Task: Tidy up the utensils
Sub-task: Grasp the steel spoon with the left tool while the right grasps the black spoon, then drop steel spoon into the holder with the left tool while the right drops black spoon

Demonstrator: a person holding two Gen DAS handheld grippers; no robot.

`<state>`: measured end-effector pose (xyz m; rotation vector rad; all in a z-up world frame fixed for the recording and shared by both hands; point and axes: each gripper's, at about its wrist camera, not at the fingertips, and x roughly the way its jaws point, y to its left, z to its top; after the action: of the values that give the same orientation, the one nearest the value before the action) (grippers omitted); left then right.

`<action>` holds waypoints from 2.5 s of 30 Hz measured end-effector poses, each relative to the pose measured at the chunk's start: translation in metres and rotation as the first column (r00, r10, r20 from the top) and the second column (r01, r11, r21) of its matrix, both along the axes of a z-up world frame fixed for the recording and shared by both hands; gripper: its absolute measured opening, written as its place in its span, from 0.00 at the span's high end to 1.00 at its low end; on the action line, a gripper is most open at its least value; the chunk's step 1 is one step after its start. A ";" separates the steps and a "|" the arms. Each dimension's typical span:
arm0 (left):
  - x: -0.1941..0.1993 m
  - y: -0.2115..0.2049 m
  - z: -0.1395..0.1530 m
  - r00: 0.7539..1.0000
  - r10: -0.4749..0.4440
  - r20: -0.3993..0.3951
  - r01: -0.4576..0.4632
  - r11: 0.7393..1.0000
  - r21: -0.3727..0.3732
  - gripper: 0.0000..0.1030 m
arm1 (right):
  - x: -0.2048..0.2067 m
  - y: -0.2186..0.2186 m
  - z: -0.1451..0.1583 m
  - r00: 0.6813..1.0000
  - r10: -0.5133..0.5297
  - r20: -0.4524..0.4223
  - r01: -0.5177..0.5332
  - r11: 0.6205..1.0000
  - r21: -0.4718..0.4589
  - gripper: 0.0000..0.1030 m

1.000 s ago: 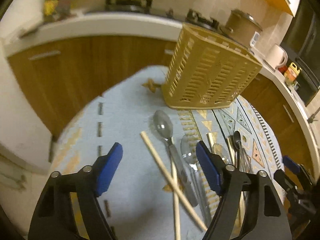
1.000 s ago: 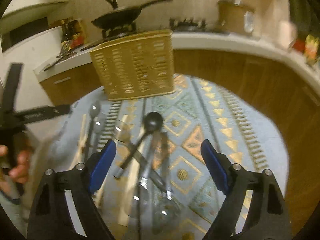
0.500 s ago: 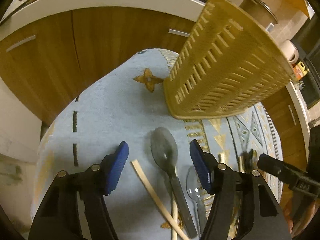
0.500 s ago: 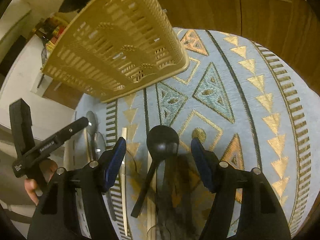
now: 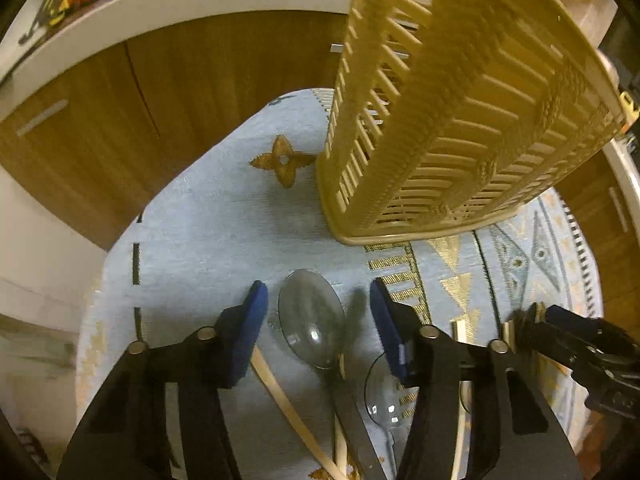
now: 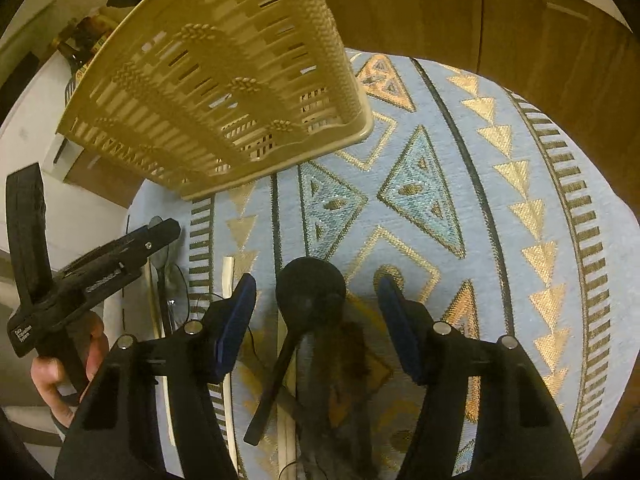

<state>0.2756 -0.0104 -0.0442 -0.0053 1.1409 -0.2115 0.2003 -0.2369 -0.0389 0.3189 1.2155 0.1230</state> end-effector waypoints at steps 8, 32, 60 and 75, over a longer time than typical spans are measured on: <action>0.000 -0.006 0.001 0.999 0.015 0.037 -0.019 0.995 0.094 0.71 | 0.006 0.038 -0.008 0.999 0.038 -0.015 -0.039 0.993 -0.110 0.50; -0.059 0.015 0.055 0.952 -0.005 0.307 0.044 0.992 -0.122 0.74 | -0.037 0.069 0.049 0.931 0.099 0.351 -0.075 0.994 -0.082 0.66; -0.106 0.027 0.200 0.761 0.043 0.647 0.209 0.928 -0.308 0.75 | -0.061 0.036 0.169 0.664 0.108 0.740 0.111 0.964 -0.241 0.66; -0.039 0.015 0.242 0.707 0.080 0.702 0.175 0.943 -0.284 0.75 | 0.035 0.039 0.191 0.532 0.150 0.833 0.348 0.859 -0.377 0.66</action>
<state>0.2370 0.0042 0.1975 -0.1822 0.3118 -0.4130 0.2350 -0.1980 0.1517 -0.1577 0.1882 -0.1513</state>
